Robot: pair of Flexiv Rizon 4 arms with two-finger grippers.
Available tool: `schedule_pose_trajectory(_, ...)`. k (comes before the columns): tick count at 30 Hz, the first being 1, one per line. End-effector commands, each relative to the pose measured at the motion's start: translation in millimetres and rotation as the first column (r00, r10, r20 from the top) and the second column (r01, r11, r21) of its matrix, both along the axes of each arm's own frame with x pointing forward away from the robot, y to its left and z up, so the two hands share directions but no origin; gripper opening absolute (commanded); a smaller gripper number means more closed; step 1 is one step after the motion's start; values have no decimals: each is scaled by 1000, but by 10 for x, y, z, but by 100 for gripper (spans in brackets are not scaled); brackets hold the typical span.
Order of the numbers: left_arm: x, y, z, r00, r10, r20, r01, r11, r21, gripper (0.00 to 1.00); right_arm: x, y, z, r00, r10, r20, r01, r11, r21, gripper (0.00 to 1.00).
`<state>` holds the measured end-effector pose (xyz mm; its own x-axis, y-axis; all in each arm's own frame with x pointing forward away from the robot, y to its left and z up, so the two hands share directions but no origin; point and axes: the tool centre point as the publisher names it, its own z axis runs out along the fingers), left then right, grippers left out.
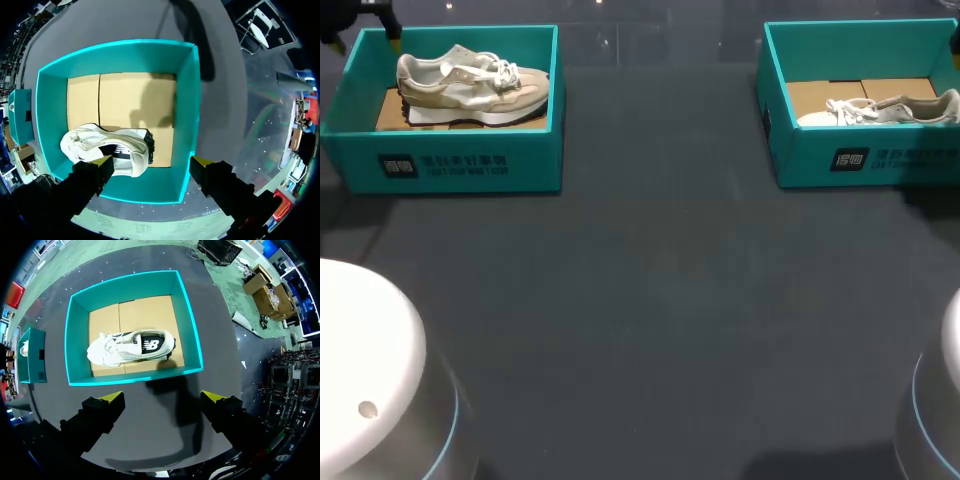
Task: Take the shoe out of the shoebox, open the shoe tongue, remove and reinsert the insole, then place the shoe into the shoebox
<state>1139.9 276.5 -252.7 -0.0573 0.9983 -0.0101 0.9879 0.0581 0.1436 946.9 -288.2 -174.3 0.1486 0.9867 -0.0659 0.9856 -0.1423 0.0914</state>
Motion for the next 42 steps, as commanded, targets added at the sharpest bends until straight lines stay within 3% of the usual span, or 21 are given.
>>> schedule_pose_trajectory(1,239,-30,-179,1000,10,-20,-10,1000,-1,100,-6,4,-2,1000,-1,1,1,1000,-1,100)
schedule_pose_trajectory(12,433,-107,-421,999,16,-33,-16,1000,0,100,-6,4,-2,1000,-1,1,1,1000,-1,100)
schedule_pose_trajectory(20,396,-164,-633,997,8,-74,-7,1000,15,98,-6,4,-2,1000,-1,1,1,1000,-1,100)
schedule_pose_trajectory(27,380,-139,-786,994,30,-107,-27,999,25,89,-6,4,-2,1000,-1,1,1,1000,-1,100)
schedule_pose_trajectory(42,443,-97,-979,986,72,-152,-68,997,31,91,-6,4,-2,1000,-1,1,1,1000,-1,100)
